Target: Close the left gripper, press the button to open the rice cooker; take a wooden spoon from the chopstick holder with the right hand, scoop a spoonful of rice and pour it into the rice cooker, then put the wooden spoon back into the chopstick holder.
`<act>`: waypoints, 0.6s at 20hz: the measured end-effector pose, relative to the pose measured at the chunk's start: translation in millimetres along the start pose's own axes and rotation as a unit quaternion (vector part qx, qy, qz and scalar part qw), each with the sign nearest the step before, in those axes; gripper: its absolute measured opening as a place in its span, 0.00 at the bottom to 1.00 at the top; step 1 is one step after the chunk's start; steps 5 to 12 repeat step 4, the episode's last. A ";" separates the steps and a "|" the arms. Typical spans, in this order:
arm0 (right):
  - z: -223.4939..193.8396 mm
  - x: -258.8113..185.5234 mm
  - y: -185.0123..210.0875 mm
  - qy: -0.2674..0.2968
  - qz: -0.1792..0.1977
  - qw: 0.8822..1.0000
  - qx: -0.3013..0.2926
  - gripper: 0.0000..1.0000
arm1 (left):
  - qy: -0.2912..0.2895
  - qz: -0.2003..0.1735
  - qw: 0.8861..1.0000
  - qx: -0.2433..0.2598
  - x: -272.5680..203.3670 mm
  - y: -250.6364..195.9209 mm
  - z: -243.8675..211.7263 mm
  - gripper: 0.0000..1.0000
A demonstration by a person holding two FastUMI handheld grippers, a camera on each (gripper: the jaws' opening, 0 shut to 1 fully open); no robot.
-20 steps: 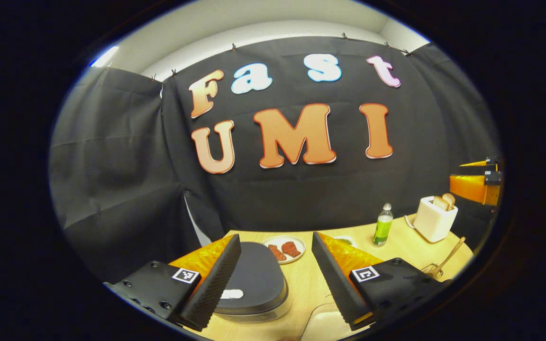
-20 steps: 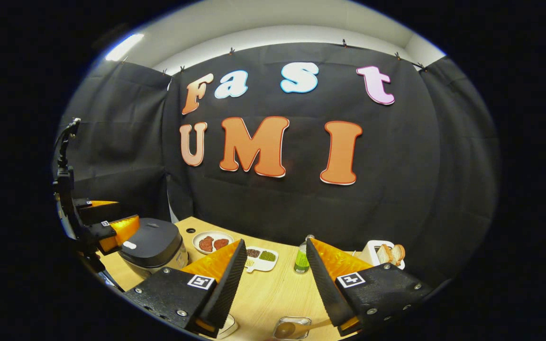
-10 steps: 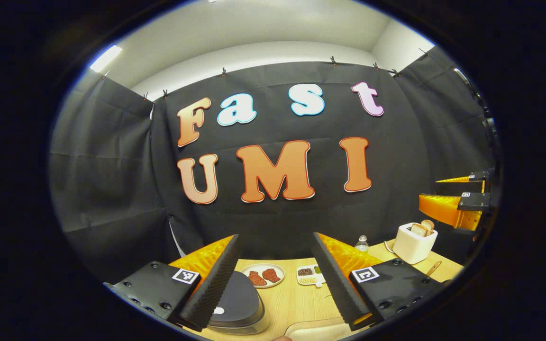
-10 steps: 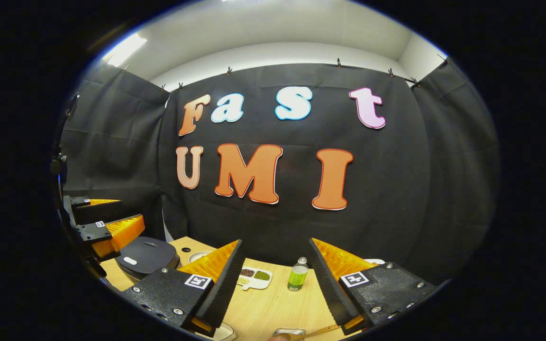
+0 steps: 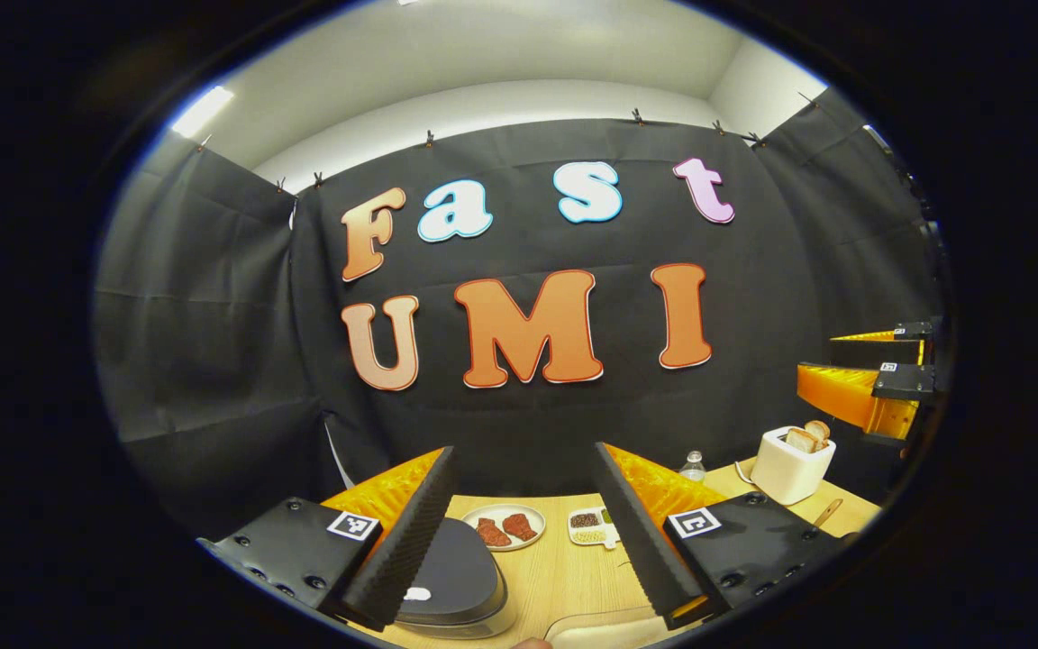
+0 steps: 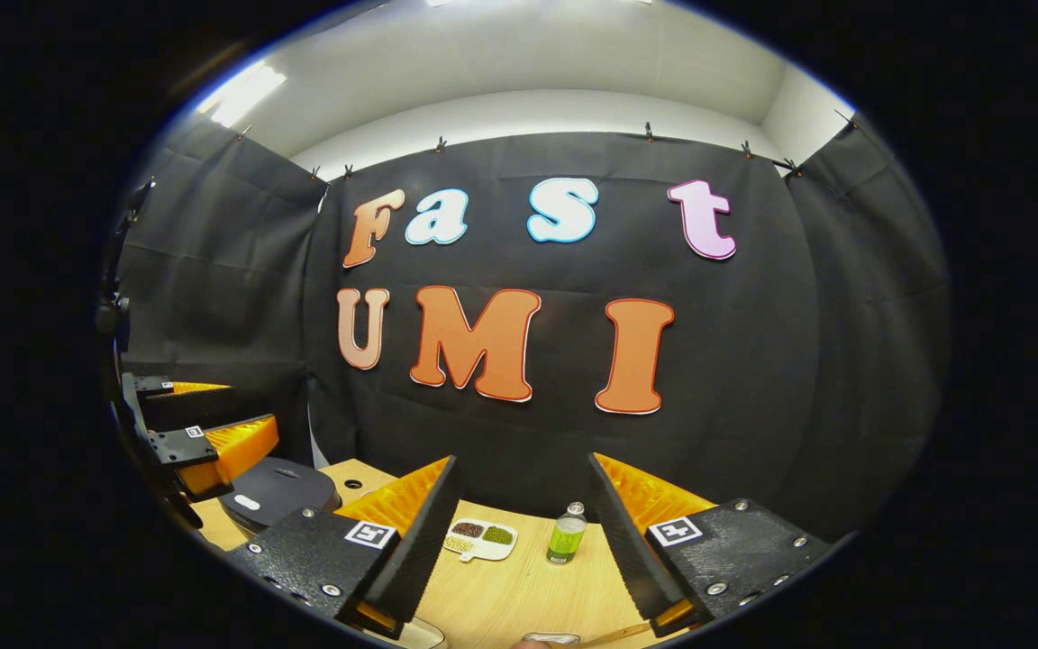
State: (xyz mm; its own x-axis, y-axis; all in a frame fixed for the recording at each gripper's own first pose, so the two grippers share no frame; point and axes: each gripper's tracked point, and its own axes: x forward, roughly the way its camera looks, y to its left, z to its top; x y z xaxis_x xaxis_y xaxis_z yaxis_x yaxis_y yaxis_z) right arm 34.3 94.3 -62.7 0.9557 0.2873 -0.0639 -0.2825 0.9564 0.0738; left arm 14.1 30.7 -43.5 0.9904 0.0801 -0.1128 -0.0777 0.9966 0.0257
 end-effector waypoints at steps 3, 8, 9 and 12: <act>-1.3 3.3 4.9 0.000 -0.001 1.000 0.004 0.87 | 0.002 -0.008 1.000 -0.005 1.7 -3.4 -5.8 1.00; -3.0 4.2 4.3 0.002 -0.003 1.000 0.004 0.87 | 0.006 -0.009 1.000 -0.008 2.0 -3.2 -10.6 1.00; -3.0 4.2 4.3 0.002 -0.003 1.000 0.004 0.87 | 0.006 -0.009 1.000 -0.008 2.0 -3.2 -10.6 1.00; -3.0 4.2 4.3 0.002 -0.003 1.000 0.004 0.87 | 0.006 -0.009 1.000 -0.008 2.0 -3.2 -10.6 1.00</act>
